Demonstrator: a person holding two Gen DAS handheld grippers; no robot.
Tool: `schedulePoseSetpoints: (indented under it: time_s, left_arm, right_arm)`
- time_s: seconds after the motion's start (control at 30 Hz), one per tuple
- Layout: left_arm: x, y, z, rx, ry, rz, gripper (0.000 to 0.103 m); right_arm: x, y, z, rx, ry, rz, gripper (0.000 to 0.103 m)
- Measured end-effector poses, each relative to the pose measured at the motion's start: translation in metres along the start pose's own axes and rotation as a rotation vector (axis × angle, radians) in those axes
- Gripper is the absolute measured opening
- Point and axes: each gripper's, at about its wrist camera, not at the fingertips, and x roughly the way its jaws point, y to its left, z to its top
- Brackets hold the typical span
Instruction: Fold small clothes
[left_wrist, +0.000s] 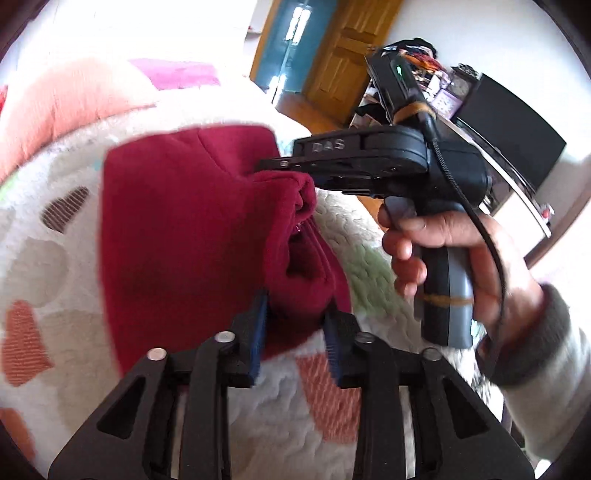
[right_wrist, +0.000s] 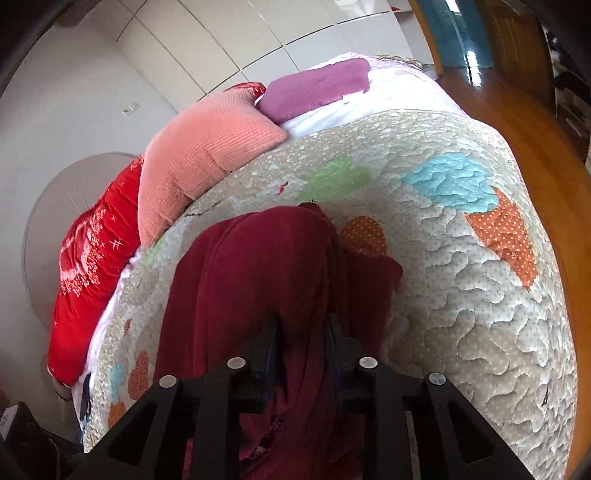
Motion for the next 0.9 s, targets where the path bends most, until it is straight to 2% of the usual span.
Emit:
schedulePoseSetpoints:
  time_s: [0.03,0.07,0.1,0.2,0.27,0.37,0.43,0.47,0.53,0.63,0.73,0.83,0.9]
  left_arm:
    - [-0.009,0.002,-0.001,0.01,-0.017,0.009,0.039]
    - [-0.021,0.004,-0.004,0.018,-0.043,0.028,0.047]
    - [-0.031,0.015,-0.005,0.025,-0.072,0.056,0.052]
    - [-0.041,0.045,-0.003,0.025,-0.122,0.15,0.057]
    - [-0.027,0.063,-0.002,-0.011,-0.103,0.191,0.057]
    - [-0.008,0.072,-0.009,-0.058,-0.06,0.211,0.057]
    - [0.007,0.072,-0.014,-0.046,-0.022,0.215,0.057]
    - [0.009,0.071,-0.02,-0.037,-0.012,0.218,0.057]
    - [0.014,0.054,-0.033,-0.029,-0.005,0.224,0.057]
    - [0.011,0.05,-0.034,-0.043,-0.011,0.211,0.057]
    - [0.01,0.047,-0.032,-0.04,0.004,0.205,0.057]
    - [0.001,0.04,-0.031,-0.014,-0.011,0.224,0.057]
    - [-0.005,0.038,-0.027,-0.01,-0.04,0.23,0.057]
  right_arm:
    - [-0.009,0.003,-0.002,-0.008,-0.016,-0.008,0.042]
    - [-0.018,0.006,-0.004,-0.026,-0.029,-0.011,0.046]
    - [-0.026,0.01,-0.008,-0.045,-0.039,-0.006,0.047]
    - [-0.047,0.026,-0.025,-0.083,-0.05,0.037,0.051]
    - [-0.051,0.035,-0.035,-0.09,-0.025,0.055,0.057]
    - [-0.047,0.047,-0.051,-0.105,0.015,0.085,0.057]
    - [-0.053,0.055,-0.061,-0.123,-0.001,0.118,0.057]
    - [-0.054,0.058,-0.065,-0.148,-0.005,0.128,0.054]
    - [-0.045,0.065,-0.078,-0.233,0.025,0.066,0.01]
    - [-0.036,0.044,-0.091,-0.207,0.035,-0.033,0.007]
    - [-0.03,0.02,-0.099,-0.133,0.061,-0.017,0.006]
    - [-0.049,0.034,-0.101,-0.196,0.04,-0.024,0.006]
    - [-0.066,0.039,-0.093,-0.186,-0.017,-0.011,0.008]
